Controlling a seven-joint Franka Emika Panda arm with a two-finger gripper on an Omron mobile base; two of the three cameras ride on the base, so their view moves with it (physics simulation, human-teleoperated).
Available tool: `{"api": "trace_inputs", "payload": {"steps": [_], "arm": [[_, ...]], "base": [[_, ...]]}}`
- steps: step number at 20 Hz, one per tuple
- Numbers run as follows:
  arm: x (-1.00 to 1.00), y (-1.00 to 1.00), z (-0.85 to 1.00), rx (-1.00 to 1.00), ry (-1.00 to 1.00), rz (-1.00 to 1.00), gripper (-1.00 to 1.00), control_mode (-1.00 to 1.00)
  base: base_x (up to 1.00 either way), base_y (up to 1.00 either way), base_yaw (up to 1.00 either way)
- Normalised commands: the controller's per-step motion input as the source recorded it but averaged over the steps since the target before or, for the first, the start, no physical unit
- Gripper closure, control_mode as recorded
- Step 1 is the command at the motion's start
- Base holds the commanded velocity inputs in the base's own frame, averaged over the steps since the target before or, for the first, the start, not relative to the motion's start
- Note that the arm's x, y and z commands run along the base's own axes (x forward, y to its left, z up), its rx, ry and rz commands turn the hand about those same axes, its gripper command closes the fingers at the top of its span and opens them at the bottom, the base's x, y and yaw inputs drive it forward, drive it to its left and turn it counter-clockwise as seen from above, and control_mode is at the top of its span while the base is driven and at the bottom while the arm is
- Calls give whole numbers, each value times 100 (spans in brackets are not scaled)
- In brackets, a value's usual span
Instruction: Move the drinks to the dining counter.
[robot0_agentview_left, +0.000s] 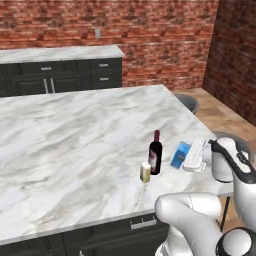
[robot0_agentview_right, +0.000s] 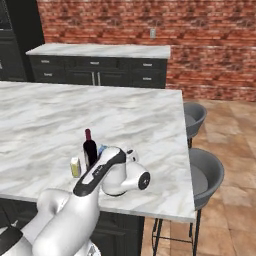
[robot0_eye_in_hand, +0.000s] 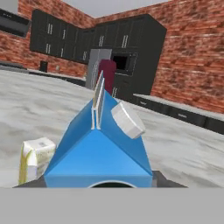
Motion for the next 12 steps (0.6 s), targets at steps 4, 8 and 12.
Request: {"api": "trace_inputs", "payload": {"steps": [4, 8, 12], "arm": [[26, 0, -21, 0, -2, 0, 100, -100], [23, 0, -34, 0, 0, 0, 100, -100], [27, 0, -38, 0, 0, 0, 100, -100]], "base": [[0, 0, 0], [0, 0, 0], [0, 0, 0]]}}
